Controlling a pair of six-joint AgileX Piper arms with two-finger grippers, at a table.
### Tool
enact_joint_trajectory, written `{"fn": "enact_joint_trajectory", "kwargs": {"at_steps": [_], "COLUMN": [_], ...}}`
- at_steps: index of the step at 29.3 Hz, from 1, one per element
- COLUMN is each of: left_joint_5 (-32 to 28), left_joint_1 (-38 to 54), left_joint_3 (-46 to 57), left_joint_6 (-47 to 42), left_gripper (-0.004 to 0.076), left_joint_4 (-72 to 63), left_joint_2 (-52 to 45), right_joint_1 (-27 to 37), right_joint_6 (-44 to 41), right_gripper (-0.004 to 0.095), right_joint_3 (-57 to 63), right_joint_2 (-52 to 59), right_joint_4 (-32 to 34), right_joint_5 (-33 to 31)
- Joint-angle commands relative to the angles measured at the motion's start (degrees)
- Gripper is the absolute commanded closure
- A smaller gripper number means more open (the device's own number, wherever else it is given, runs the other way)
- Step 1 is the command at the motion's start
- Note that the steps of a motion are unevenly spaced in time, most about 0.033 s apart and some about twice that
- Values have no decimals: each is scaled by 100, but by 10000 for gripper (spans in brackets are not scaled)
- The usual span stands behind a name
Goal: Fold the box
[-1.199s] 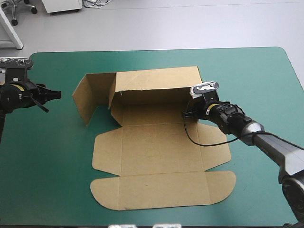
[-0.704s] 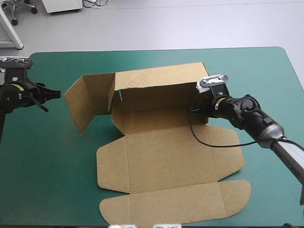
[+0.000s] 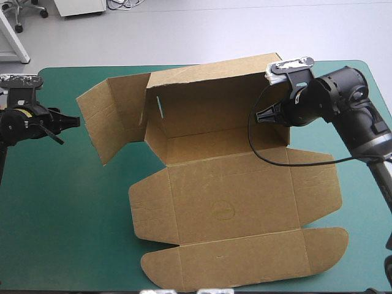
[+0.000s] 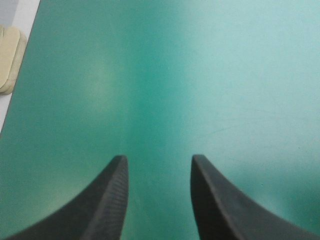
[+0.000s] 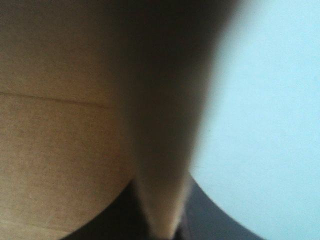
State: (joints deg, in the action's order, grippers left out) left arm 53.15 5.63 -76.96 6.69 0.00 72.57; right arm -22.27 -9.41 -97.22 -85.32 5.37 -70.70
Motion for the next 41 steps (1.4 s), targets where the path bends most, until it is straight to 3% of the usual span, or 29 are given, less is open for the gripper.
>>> {"fn": "enact_joint_trajectory", "kwargs": {"at_steps": [1,13,22,25,32,41], "left_joint_5": [-215,-148,-148,-148,-148,-159], "left_joint_1": [-3,-3,-3,-3,-3,-3], "left_joint_3": [-159,-159,-159,-159,-159,-159], "left_joint_6": [-28,-19,-19,-19,-19,-19], "left_gripper": [430,430,430,430,430,430], "left_joint_4": [-62,-62,-62,-62,-62,-62], "left_joint_2": [-129,-129,-129,-129,-129,-129], "right_joint_1": [212,566,556,556,556,556], "right_joint_6": [-39,-51,223,452,573,570], "right_gripper": [927,921,913,813,409,379], "right_joint_3": [-669,-757,-757,-769,-950,-1205], "right_joint_2": [-223,-1180,-1838,-2040,-1951,-1555], "right_joint_4": [-334,-1459,-1311,-1130,-937,-742], "right_joint_5": [-68,-79,-69,-16,498,445]}}
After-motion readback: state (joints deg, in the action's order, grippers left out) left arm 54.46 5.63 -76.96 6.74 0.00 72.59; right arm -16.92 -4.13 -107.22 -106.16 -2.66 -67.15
